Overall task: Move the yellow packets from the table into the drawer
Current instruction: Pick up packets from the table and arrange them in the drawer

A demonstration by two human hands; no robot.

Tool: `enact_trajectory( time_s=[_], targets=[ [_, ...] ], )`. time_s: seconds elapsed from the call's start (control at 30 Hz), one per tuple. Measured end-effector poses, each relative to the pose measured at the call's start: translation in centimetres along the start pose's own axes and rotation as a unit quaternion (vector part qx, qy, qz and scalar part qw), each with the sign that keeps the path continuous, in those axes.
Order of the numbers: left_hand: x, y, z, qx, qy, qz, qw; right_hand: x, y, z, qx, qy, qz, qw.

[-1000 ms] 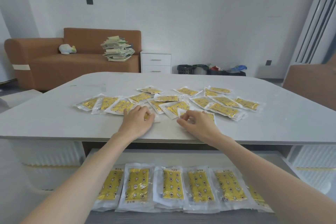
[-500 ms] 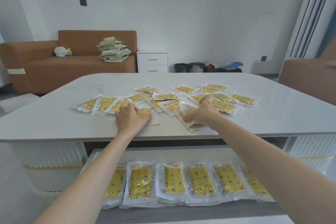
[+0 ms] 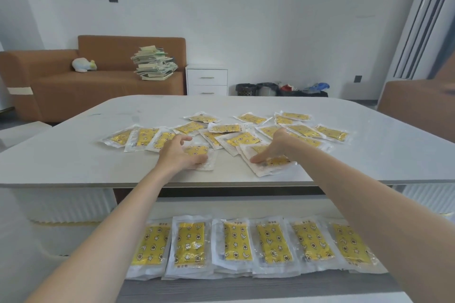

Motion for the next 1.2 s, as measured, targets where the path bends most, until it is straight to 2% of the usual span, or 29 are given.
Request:
enact_trajectory(
  time_s=[0.07,0.27,0.5,0.63,0.8,0.9,1.03,1.2],
  targets=[
    [0.0,0.2,0.2,-0.013,0.024,0.008,1.000,0.0,0.3,-0.2,-0.008,0.003,-0.017,1.000],
    [0.3,-0.1,0.4,-0.050,0.029,0.069,0.996,0.4,-0.1,-0.2,-0.010,0.001,0.024,1.000],
    [0.3,-1.8,0.1,-0.095,0.070,0.174,0.978,0.8,-1.3,-0.3,-0.020,-0.008,0.118,0.993],
    [0.1,-2.5,-0.8,-0.123,0.069,0.180,0.974,1.1,-2.2,0.2,-0.012,0.014,0.177,0.984],
    [-0.1,-2.6,-2.6,-0.130,0.041,0.086,0.987,1.0,-3.0,-0.7,-0.007,0.012,0.247,0.969],
    [-0.4,-2.6,-3.9,-0.116,0.022,-0.026,0.993,0.8,-3.0,-1.9,-0.034,0.018,0.293,0.955],
    [-1.0,-2.8,-5.3,-0.136,0.029,-0.185,0.973,0.1,-2.8,-4.2,-0.069,0.058,0.333,0.939],
    [-0.6,-4.2,-7.5,-0.148,0.105,-0.299,0.937,-0.8,-3.5,-7.3,-0.089,0.095,0.354,0.926]
  ],
)
Point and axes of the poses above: each hand's wrist, its own z-axis towards the middle knuckle, its own x-axis out of the palm, y = z × x, the point moved 6 cm from there along z, towards the middle knuckle, and after that the axes turned 1 degree about -y, right-handed, at the moved point
